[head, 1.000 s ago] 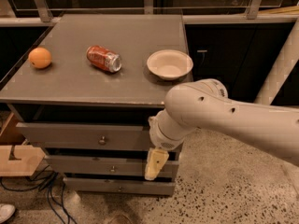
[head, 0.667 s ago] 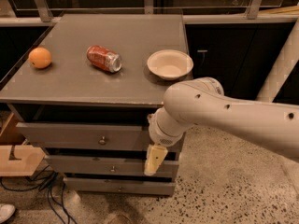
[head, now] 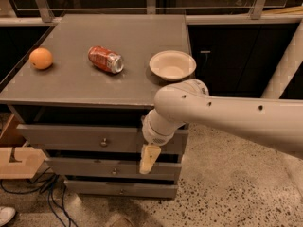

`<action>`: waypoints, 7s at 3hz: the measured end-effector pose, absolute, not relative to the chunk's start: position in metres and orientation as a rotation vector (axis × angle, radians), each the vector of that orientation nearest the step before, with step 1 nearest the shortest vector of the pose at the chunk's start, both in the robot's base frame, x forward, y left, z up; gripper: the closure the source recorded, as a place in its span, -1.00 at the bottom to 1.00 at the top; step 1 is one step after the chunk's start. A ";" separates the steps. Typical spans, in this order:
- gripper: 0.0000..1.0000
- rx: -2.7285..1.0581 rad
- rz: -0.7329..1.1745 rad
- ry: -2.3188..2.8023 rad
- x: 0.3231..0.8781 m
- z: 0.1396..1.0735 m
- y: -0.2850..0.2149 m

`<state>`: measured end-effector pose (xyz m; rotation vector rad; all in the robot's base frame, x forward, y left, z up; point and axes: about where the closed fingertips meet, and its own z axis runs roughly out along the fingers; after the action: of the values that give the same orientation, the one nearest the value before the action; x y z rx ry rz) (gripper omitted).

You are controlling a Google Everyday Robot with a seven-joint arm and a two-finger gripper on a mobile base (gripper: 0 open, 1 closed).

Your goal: Open top drawer

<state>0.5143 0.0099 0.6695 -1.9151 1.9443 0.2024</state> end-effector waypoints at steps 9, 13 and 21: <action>1.00 -1.937 0.259 1.956 0.516 0.634 0.025; 1.00 -1.868 0.225 1.980 0.497 0.660 0.017; -1.00 -1.899 0.187 2.004 0.490 0.661 0.011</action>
Offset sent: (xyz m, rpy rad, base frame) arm 0.0013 0.0184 -0.0598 0.0113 0.0698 0.0139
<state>0.4902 0.0111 0.6611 -1.8990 2.0042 0.1873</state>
